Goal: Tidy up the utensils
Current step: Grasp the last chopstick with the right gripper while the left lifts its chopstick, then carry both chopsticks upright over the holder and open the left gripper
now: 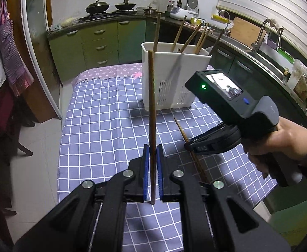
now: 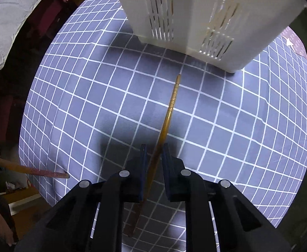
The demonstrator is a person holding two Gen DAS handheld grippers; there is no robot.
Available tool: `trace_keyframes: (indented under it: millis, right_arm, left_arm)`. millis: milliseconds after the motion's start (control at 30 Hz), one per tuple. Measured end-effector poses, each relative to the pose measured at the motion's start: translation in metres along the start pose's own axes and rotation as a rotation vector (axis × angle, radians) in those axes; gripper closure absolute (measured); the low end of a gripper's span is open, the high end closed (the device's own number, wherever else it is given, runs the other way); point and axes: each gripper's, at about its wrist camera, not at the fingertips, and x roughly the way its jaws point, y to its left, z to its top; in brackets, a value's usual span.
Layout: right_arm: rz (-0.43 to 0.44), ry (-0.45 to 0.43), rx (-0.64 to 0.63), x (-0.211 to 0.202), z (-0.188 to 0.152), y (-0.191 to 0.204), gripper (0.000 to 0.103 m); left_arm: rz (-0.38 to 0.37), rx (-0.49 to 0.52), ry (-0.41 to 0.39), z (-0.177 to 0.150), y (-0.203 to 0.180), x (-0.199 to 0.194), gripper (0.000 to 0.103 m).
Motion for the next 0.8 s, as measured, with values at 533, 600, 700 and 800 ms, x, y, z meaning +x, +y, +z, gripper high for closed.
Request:
trace_keyframes:
  millis: [533, 600, 700, 800]
  right_arm:
    - [0.042, -0.088, 0.006, -0.026, -0.02, -0.015, 0.095]
    - [0.065, -0.136, 0.006, -0.044, -0.033, -0.02, 0.095]
    - [0.106, -0.232, 0.013, -0.076, -0.059, -0.027, 0.095]
    - [0.117, -0.344, 0.023, -0.105, -0.085, -0.038, 0.095]
  left_arm:
    - [-0.001, 0.018, 0.003, -0.002, -0.004, 0.0, 0.096]
    - [-0.001, 0.019, 0.0, -0.002, -0.004, -0.001, 0.096]
    - [-0.001, 0.016, -0.005, -0.003, -0.004, -0.001, 0.096]
    - [0.003, 0.015, -0.008, -0.004, -0.003, -0.001, 0.096]
